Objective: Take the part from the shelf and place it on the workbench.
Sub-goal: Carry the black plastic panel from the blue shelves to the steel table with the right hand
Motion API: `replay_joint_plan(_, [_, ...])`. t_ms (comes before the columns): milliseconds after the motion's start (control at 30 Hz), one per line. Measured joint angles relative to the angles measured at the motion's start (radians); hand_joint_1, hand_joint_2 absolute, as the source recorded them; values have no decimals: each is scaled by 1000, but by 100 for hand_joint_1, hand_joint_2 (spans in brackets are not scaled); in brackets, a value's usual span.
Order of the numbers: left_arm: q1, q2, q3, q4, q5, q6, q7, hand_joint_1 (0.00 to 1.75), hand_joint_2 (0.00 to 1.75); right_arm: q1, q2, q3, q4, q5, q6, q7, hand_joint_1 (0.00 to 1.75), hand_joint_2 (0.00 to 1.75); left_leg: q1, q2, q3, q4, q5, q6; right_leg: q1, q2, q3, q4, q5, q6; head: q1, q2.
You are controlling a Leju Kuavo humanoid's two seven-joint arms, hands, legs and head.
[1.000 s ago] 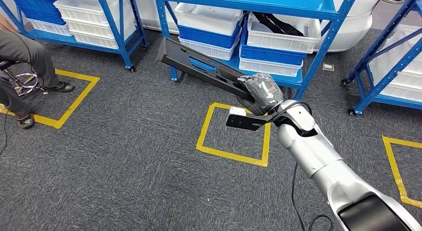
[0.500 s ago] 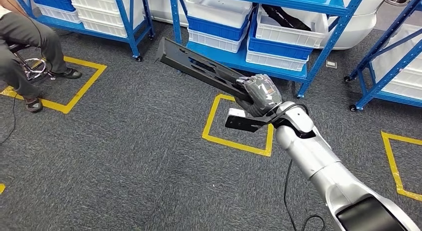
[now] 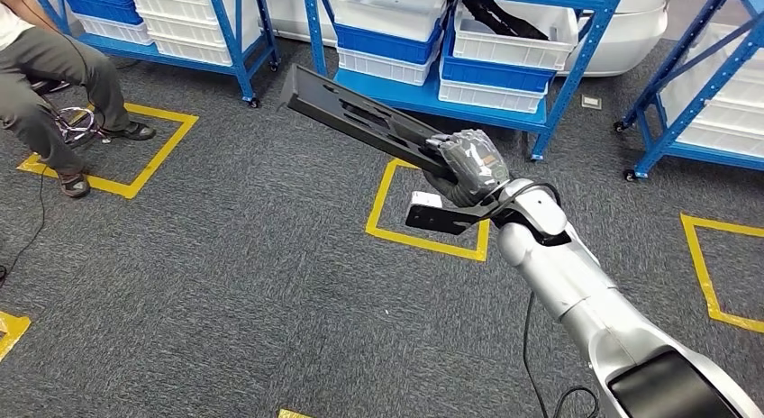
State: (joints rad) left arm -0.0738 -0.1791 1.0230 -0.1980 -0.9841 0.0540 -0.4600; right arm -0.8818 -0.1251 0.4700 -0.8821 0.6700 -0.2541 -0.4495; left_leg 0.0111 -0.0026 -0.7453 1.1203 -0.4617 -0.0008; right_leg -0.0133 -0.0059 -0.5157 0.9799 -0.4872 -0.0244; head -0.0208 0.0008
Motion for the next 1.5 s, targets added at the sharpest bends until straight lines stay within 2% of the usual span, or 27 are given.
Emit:
replay_joint_plan(33, [0, 0, 1, 0, 1, 1, -2, 0, 175, -2, 3, 0, 1, -1, 0, -1, 175, 175, 3, 0, -13, 62, -43, -6, 0, 0, -13, 1, 12, -3, -1, 0])
replay_joint_plan(67, [1, 1, 3, 0, 3, 2, -3, 0, 175, -3, 6, 1, 3, 0, 0, -2, 175, 175, 6, 0, -21, 118, -63, -12, 0, 0, -26, 1, 22, -2, -1, 0])
replay_joint_plan(100, [1, 1, 5, 0, 5, 2, -4, 0, 175, -4, 9, 2, 6, 4, 0, -2, 175, 175, 10, 0, -20, 155, -57, -19, 0, 0, -38, 2, 32, 1, -1, 0])
replay_joint_plan(133, [1, 2, 8, 0, 6, 3, -4, 0, 175, -4, 13, 3, 10, 9, -1, -2, 175, 175, 16, 0, -5, 162, -33, -24, -1, 0, -50, 4, 40, 6, -1, 0])
replay_joint_plan(167, [1, 3, 10, 0, 7, 3, -4, 0, 175, -5, 16, 5, 13, 16, -3, -2, 175, 175, 22, 1, 26, 135, -6, -29, -3, 0, -60, 7, 46, 11, -1, 0])
replay_joint_plan(200, [0, 3, 10, 0, 7, 3, -5, 0, 175, -6, 20, 7, 16, 25, -6, -2, 175, 175, 27, 1, 73, 81, 8, -32, -3, -1, -68, 12, 51, 16, -2, 0])
replay_joint_plan(267, [-1, 4, 12, 0, 8, 3, -5, 0, 175, -11, 26, 11, 18, 42, -18, -1, 175, 175, 29, -1, 158, -34, -4, -31, 0, -1, -85, 26, 56, 26, -2, 0])
replay_joint_plan(300, [-2, 4, 13, 0, 8, 3, -5, 0, 175, -15, 29, 12, 19, 50, -25, 0, 175, 175, 28, -2, 178, -69, -17, -26, 2, -1, -92, 32, 59, 33, -1, 0])
replay_joint_plan(333, [-3, 4, 14, 0, 9, 3, -5, 0, 175, -18, 34, 14, 20, 57, -32, 2, 175, 175, 25, -3, 183, -85, -24, -18, 6, 0, -98, 36, 60, 38, 0, 0])
replay_joint_plan(467, [-2, 2, 22, 0, 16, 7, -5, 0, 175, -20, 56, 29, 22, 87, -48, 12, 175, 175, 10, -1, 171, -93, -16, 5, 11, 0, -110, 30, 75, 42, 5, 0])
replay_joint_plan(567, [-2, 3, 28, 0, 20, 10, -2, 0, 175, -21, 72, 40, 24, 105, -49, 16, 175, 175, -1, -1, 161, -92, -7, 19, 4, 0, -114, 22, 91, 62, 4, 0])
replay_joint_plan(667, [-2, 3, 34, 0, 22, 11, 0, 0, 175, -21, 84, 49, 27, 113, -49, 18, 175, 175, -6, -1, 155, -91, -1, 29, -2, 0, -118, 18, 101, 75, 5, 0])
replay_joint_plan(800, [-2, 4, 40, 0, 22, 12, 0, 0, 175, -21, 96, 57, 29, 119, -49, 20, 175, 175, -14, -2, 150, -90, 5, 39, -9, -1, -119, 12, 111, 85, 4, 0])
replay_joint_plan(900, [-2, 3, 42, 0, 21, 11, 0, 0, 175, -20, 100, 58, 29, 126, -50, 27, 175, 175, -9, -3, 148, -96, 16, 51, -12, -4, -125, 15, 110, 92, 4, 0])
replay_joint_plan(967, [-2, 2, 42, 0, 19, 10, 0, 0, 175, -18, 100, 58, 29, 130, -50, 31, 175, 175, -2, -3, 145, -101, 24, 58, -13, -2, -147, 61, 77, 86, 8, 0])
replay_joint_plan(1000, [-2, 2, 42, 0, 18, 9, 0, 0, 175, -16, 100, 58, 29, 132, -50, 32, 175, 175, -2, -4, 142, -101, 27, 60, -14, -2, -168, 115, 45, 82, 10, 0])
replay_joint_plan(1067, [-1, 2, 42, 0, 15, 5, 0, 0, 175, -8, 99, 58, 29, 136, -50, 36, 175, 175, -1, -10, 133, -101, 32, 61, -13, -1, -224, 260, -23, 76, 14, 0])
replay_joint_plan(1100, [-1, 2, 42, 0, 13, 3, 0, 0, 175, -1, 98, 57, 29, 138, -50, 39, 175, 175, -2, -16, 129, -101, 35, 59, -13, 1, -238, 309, -44, 78, 14, 0])
replay_joint_plan(1133, [-1, 2, 42, 0, 11, 0, 0, 0, 175, 6, 97, 57, 29, 141, -50, 41, 175, 175, -2, -22, 126, -101, 37, 57, -11, 2, -233, 319, -49, 82, 14, 0])
replay_joint_plan(1167, [-1, 2, 42, 0, 10, -1, 0, 0, 175, 11, 96, 57, 28, 143, -51, 42, 175, 175, -2, -29, 124, -100, 40, 54, -10, 4, -205, 284, -39, 86, 14, 0])
replay_joint_plan(1233, [-1, 1, 42, 0, 10, -2, 0, 0, 175, 16, 95, 57, 25, 146, -51, 44, 175, 175, -2, -43, 121, -100, 44, 46, -10, 20, -115, 140, -5, 90, 15, 0])
replay_joint_plan(1267, [-1, 1, 42, 0, 10, -2, 0, 0, 175, 15, 95, 56, 22, 147, -51, 44, 175, 175, -3, -49, 119, -100, 47, 41, -6, 29, -79, 79, 8, 86, 15, 0])
replay_joint_plan(1300, [-1, 1, 42, 0, 10, -2, 0, 0, 175, 15, 95, 55, 20, 148, -51, 44, 175, 175, -3, -54, 117, -101, 50, 35, -3, 35, -58, 43, 15, 79, 14, 0])
replay_joint_plan(1367, [0, 0, 42, 0, 9, -3, 0, 0, 175, 16, 96, 55, 18, 152, -51, 45, 175, 175, -3, -63, 113, -104, 56, 21, 7, 29, -51, 31, 20, 62, 13, 0])
replay_joint_plan(1433, [2, 0, 42, 0, 6, -5, 0, 0, 175, 17, 96, 55, 18, 157, -51, 50, 175, 175, 0, -58, 105, -96, 50, 11, -2, 16, -53, 25, 29, 44, 12, 0])
replay_joint_plan(1500, [3, 1, 42, 0, 1, -9, 0, 0, 175, 18, 96, 54, 14, 160, -50, 53, 175, 175, 2, -32, 73, -28, 1, 2, -11, 1, -54, 18, 37, 21, 7, 0])
